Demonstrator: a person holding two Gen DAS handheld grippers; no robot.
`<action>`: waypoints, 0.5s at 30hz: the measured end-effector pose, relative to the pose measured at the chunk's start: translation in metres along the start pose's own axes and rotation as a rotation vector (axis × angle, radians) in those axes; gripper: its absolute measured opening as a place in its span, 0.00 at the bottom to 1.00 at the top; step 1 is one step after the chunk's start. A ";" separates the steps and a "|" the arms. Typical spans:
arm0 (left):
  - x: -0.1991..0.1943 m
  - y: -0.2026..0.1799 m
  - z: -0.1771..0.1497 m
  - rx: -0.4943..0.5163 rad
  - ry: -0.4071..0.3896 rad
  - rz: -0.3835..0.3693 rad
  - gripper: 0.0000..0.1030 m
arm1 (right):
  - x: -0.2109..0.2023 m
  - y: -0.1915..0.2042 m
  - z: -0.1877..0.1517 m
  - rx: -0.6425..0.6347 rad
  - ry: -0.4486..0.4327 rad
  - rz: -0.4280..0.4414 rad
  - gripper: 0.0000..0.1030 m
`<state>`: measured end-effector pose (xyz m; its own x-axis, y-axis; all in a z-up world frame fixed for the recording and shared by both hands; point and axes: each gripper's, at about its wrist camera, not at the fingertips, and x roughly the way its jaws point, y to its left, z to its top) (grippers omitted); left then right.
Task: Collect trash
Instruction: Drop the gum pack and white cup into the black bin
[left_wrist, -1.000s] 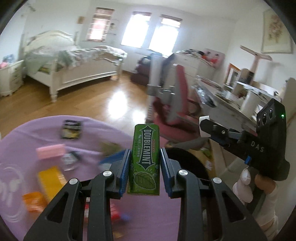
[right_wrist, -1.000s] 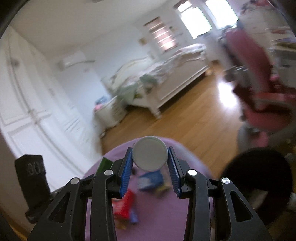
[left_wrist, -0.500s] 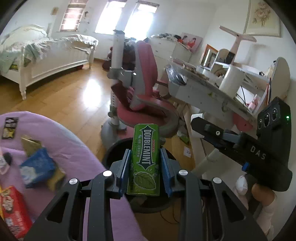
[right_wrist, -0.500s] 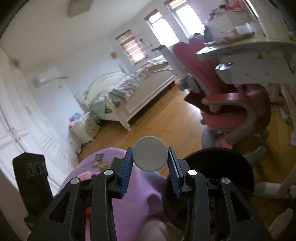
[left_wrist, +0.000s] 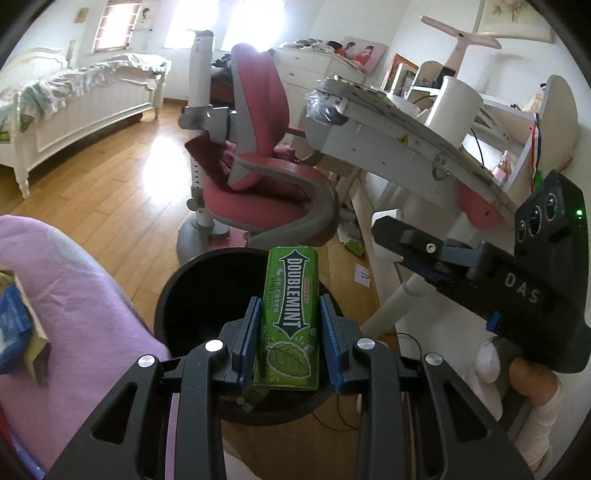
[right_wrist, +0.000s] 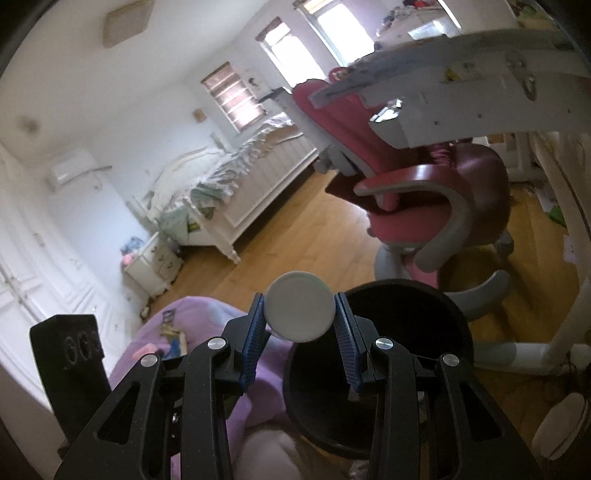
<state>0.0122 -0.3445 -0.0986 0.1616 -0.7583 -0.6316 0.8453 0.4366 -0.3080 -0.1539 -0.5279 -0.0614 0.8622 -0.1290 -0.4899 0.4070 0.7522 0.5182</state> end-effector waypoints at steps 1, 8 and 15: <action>0.002 -0.002 0.000 0.004 0.001 -0.002 0.31 | -0.001 -0.001 0.000 0.003 0.001 -0.005 0.37; 0.000 -0.013 0.003 0.045 -0.001 0.028 0.51 | 0.001 -0.011 -0.001 0.041 0.017 -0.037 0.61; -0.038 -0.010 0.005 0.052 -0.112 0.070 0.91 | -0.002 -0.003 -0.004 0.057 0.010 -0.027 0.81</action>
<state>0.0000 -0.3228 -0.0680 0.2745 -0.7774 -0.5659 0.8548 0.4668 -0.2266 -0.1583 -0.5269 -0.0647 0.8477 -0.1420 -0.5111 0.4467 0.7107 0.5435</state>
